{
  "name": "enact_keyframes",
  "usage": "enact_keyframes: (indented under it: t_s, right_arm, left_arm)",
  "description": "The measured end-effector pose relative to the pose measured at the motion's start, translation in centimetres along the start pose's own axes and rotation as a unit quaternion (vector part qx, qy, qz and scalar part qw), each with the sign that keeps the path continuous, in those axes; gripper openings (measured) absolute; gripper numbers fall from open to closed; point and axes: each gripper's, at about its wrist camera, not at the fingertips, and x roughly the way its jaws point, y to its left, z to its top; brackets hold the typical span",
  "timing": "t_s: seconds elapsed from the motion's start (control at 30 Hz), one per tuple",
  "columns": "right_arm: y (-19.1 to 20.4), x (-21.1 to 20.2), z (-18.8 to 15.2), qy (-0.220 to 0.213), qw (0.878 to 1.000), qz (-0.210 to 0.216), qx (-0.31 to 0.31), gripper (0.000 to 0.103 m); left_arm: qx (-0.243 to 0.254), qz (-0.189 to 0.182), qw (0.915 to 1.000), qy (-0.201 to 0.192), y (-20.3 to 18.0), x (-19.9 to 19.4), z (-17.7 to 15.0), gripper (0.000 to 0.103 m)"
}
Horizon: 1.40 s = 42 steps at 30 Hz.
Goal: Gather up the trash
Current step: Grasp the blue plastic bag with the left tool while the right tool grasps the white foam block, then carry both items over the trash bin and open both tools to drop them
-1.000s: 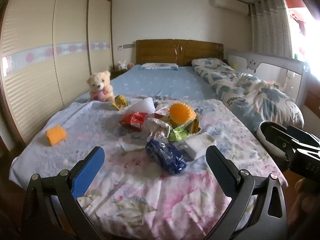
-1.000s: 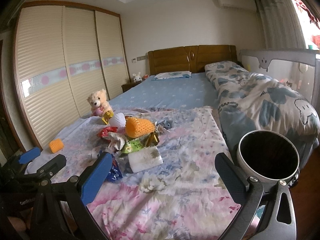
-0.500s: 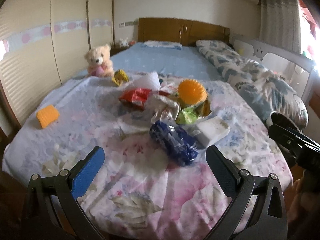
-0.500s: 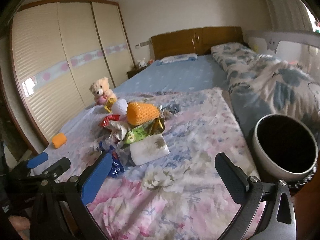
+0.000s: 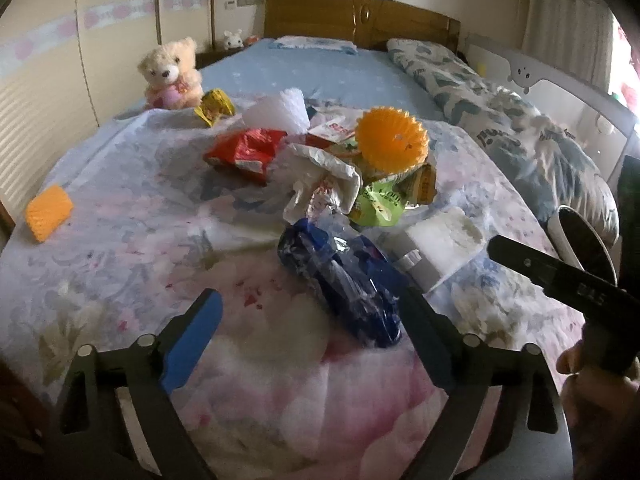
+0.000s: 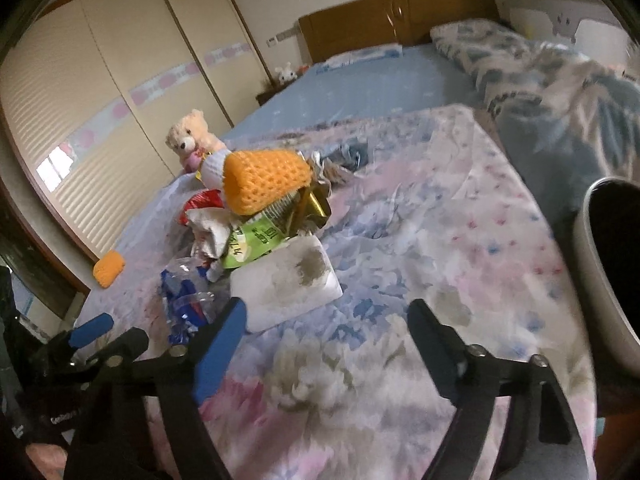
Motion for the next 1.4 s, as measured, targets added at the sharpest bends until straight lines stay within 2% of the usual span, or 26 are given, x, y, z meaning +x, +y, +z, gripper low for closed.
enact_keyframes:
  t_s: [0.23,0.3,0.33,0.37,0.4,0.5,0.57,0.77,0.97,1.4]
  right_arm:
    - [-0.4,3.3,1.1,0.028,0.999,0.014,0.011,0.071]
    - [-0.4,4.1,1.1,0.037,0.999,0.021,0.012,0.065]
    - [-0.3,4.1,1.0,0.034,0.999,0.023,0.008,0.059]
    - [-0.1,4.2,1.1,0.036,0.999,0.032,0.006,0.044]
    - [0.0,4.2,1.0,0.038,0.998,0.045,0.007,0.039]
    - [0.4,3.5,0.7,0.029,0.999,0.035,-0.004,0.034]
    - [0.0,2.9,0.6,0.024,0.999,0.039,0.006,0.027]
    - [-1.0,0.9,0.1,0.012,0.999,0.040,0.019,0.018]
    - [-2.2,-1.5,-0.3,-0.013,0.998,0.034,0.044,0.014]
    - [-7.8,-7.1,-1.4,-0.064,0.992,-0.001,0.110,0.012]
  left_arm:
    - [-0.006,-0.030,0.9989,0.034,-0.2,2.5,0.3,0.073]
    - [0.001,-0.042,0.9982,0.042,-0.7,2.9,0.1,0.052]
    - [0.004,-0.047,0.9979,0.045,-0.8,3.1,0.1,0.045]
    - [0.007,-0.057,0.9972,0.047,-1.0,3.2,0.0,0.036]
    - [0.010,-0.057,0.9973,0.045,-1.2,3.1,-0.1,0.034]
    - [0.022,-0.054,0.9977,0.033,-1.7,2.7,-0.1,0.028]
    - [0.023,-0.057,0.9976,0.030,-1.6,2.5,0.0,0.027]
    - [0.026,-0.069,0.9971,0.018,-1.9,1.2,0.2,0.026]
    - [0.044,-0.083,0.9956,0.004,-3.6,0.0,0.5,0.025]
    - [0.095,-0.134,0.9864,0.005,-9.4,-0.6,0.6,0.025]
